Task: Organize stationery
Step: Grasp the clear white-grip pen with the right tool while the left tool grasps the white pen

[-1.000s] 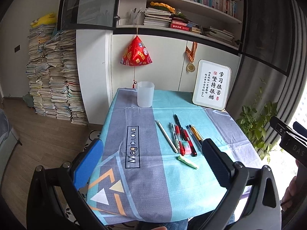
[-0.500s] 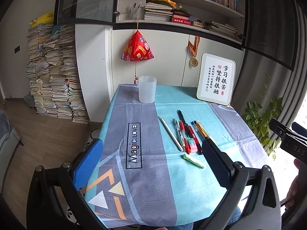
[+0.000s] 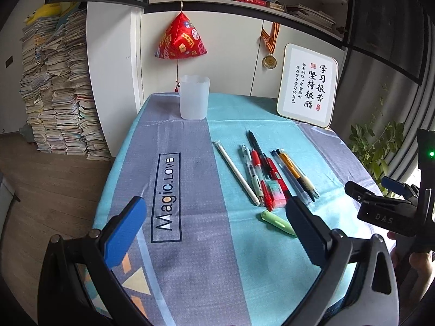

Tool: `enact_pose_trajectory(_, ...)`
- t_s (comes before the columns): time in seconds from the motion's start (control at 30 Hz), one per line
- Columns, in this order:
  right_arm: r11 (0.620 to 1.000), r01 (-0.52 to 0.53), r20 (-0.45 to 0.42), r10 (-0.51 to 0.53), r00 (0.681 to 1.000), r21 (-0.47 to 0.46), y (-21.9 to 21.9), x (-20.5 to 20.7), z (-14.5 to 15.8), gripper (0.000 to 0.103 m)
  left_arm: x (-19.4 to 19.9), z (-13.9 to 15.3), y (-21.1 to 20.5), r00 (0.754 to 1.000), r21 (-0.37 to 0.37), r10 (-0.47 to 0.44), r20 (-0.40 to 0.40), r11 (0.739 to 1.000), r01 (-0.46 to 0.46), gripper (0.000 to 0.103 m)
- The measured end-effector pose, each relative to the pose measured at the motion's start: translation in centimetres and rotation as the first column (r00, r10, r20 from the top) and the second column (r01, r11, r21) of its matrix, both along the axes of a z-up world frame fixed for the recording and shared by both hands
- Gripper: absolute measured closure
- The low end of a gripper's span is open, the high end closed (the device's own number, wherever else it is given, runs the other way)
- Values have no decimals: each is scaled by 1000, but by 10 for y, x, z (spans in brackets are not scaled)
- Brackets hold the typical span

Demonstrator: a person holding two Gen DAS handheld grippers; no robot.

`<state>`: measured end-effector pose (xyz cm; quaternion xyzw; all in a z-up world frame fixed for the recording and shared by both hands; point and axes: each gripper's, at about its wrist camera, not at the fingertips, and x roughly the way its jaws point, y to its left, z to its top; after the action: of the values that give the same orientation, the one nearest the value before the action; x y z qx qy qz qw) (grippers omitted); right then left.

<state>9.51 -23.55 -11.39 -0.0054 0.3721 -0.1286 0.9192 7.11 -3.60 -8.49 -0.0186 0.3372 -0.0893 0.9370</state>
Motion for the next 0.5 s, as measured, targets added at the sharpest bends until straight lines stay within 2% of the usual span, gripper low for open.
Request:
enact_pose_trajectory(0.17,1000,-29,-39,29,999,4,-5,22,-16,0,25,-18,-1,999,-2,4,-40,1000,-4,1)
enact_pose_trajectory(0.33,997,-46,-108,40,993,-62,-5,48,-34,0,46,-31,-5,998,16,5,-66,1000,-4,1)
enact_pose_trajectory(0.5,994,-97,-146,89,985,-51,-5,63,-45,0,60,-42,-9,996,13,-9,-93,1000,10,1)
